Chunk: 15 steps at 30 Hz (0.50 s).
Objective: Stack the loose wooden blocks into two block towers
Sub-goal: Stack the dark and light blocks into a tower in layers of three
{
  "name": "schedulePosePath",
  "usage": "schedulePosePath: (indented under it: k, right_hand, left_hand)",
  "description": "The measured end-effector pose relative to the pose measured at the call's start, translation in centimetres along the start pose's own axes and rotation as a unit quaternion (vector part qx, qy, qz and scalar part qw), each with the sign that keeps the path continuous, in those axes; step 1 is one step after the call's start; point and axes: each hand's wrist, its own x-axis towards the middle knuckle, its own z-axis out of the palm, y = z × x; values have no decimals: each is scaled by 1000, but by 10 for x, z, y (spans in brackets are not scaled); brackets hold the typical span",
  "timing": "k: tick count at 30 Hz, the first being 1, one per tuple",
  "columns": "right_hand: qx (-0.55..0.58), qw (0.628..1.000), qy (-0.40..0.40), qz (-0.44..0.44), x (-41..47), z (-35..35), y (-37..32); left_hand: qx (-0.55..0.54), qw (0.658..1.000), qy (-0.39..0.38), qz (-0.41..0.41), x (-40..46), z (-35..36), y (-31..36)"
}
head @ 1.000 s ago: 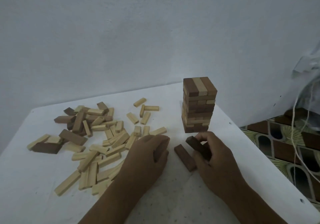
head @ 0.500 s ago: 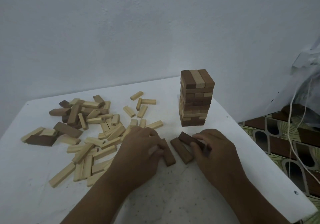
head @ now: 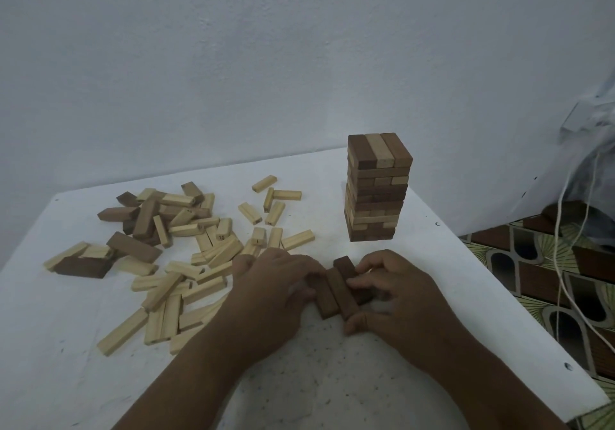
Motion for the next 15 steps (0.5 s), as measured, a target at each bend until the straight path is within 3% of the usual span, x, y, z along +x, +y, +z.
schedulePosePath:
  k: [5, 15]
  right_hand:
    - [-6, 999, 26, -36, 0, 4, 2]
    - [-20, 999, 18, -18, 0, 3, -1]
  left_hand:
    - [-7, 1000, -24, 4, 1, 2, -4]
    - [-5, 1000, -29, -7, 3, 3, -3]
